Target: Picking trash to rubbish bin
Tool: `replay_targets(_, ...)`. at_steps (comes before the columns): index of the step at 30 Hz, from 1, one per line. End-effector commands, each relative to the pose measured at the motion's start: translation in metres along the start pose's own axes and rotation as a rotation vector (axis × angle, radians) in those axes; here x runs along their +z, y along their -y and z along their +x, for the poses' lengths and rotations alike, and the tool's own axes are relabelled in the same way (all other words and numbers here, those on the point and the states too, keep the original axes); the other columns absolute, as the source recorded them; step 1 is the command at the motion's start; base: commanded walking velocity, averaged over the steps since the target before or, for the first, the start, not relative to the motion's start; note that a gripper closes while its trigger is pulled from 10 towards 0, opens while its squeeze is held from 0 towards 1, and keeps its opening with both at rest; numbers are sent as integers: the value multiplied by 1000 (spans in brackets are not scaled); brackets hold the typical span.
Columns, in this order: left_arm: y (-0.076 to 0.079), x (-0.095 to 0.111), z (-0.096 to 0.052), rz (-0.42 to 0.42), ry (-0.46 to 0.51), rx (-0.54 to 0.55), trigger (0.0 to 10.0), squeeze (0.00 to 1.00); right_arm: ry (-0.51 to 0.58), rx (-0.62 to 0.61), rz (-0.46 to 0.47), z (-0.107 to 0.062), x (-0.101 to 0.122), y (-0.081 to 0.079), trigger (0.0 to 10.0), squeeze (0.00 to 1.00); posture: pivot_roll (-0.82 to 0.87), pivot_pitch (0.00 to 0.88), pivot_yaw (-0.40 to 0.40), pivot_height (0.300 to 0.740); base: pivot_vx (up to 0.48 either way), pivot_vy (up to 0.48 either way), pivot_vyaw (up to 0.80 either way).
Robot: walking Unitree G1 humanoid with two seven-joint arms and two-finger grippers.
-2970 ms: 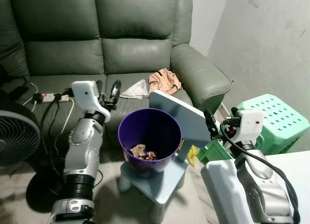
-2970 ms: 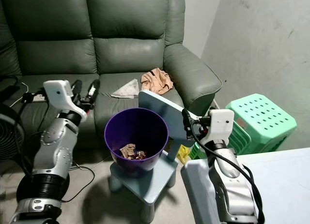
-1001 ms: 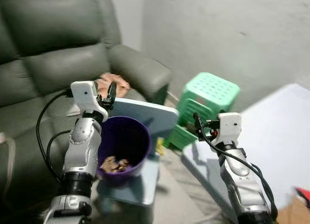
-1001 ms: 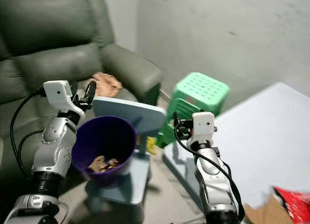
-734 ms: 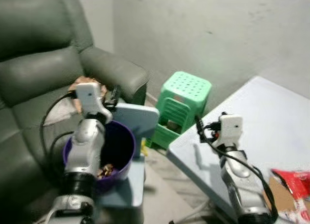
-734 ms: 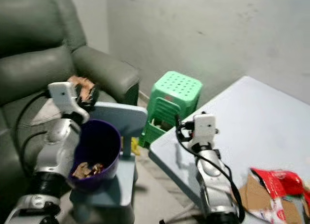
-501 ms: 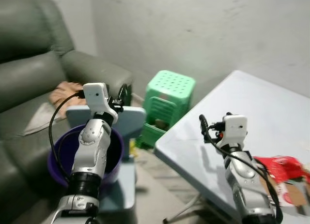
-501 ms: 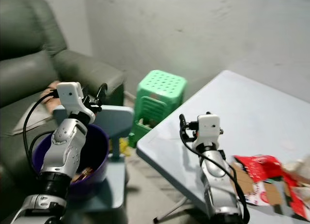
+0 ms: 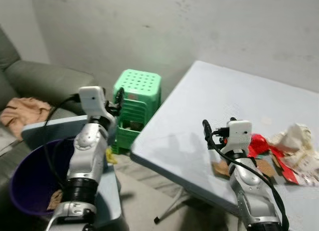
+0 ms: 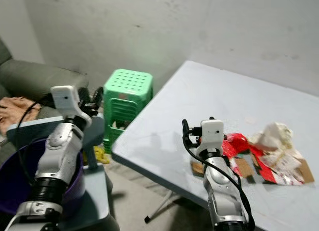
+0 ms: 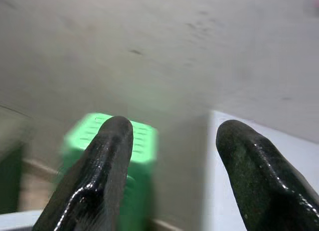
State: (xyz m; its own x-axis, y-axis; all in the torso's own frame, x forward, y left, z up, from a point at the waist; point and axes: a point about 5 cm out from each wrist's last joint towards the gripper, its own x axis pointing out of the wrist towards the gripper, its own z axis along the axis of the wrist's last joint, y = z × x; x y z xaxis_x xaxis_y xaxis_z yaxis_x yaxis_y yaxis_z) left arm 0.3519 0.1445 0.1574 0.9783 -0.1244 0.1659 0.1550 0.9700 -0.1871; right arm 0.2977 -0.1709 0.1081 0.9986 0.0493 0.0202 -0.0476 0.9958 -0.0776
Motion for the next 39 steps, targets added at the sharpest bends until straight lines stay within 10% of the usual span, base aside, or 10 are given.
replay_targets(1, 0, 3, 1, 11, 7, -13, 10000, 0, 19, -5, -1, 1, 6, 0, 10000, 0, -32, 0, -56, 740, 0, 0, -731)
replay_targets(39, 34, -30, -25, 91, -133, -245, 10000, 0, -24, -177, -24, -7, 2, 17, 10000, 0, -48, 0, -50, 740, 0, 0, -168)
